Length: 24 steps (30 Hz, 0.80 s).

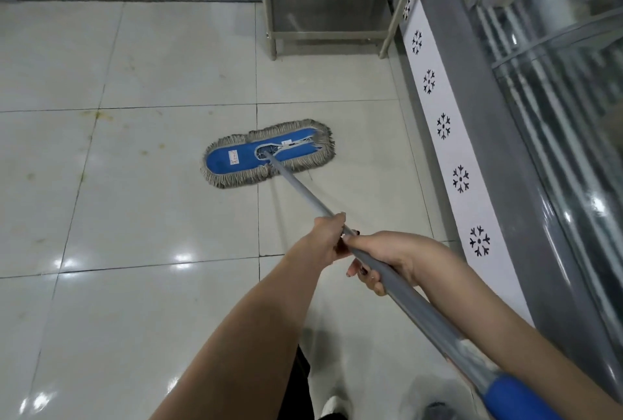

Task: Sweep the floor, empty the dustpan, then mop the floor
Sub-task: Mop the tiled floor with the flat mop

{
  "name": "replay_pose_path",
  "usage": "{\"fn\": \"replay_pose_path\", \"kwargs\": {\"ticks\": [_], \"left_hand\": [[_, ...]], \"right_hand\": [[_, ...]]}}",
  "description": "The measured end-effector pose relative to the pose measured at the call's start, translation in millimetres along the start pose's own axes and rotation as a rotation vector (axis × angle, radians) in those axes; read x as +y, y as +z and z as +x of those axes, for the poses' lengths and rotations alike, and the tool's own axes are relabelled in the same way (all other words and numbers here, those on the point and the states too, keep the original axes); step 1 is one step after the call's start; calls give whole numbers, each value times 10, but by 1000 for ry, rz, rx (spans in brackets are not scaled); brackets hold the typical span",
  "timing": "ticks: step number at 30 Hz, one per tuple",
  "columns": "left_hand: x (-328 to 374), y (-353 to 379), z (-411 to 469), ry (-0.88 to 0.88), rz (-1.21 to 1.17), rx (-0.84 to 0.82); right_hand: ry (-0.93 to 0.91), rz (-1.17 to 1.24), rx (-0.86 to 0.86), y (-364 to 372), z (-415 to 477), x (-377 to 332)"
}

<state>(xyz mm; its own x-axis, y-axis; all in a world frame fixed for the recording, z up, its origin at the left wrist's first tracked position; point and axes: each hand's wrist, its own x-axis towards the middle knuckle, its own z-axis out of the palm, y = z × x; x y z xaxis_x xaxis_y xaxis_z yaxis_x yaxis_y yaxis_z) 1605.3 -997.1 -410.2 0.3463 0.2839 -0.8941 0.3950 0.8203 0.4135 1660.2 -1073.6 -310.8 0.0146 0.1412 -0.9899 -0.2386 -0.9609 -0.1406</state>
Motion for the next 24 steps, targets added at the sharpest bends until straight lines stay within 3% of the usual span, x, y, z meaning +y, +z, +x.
{"fn": "replay_pose_path", "kwargs": {"ticks": [14,24], "left_hand": [[1909,-643,784,-18,-5,66],[3379,-1003,1468,67,-118,105]], "right_hand": [[-32,43,-56,43,240,-2148],[-55,-25,-100,-147,597,-3846]]}}
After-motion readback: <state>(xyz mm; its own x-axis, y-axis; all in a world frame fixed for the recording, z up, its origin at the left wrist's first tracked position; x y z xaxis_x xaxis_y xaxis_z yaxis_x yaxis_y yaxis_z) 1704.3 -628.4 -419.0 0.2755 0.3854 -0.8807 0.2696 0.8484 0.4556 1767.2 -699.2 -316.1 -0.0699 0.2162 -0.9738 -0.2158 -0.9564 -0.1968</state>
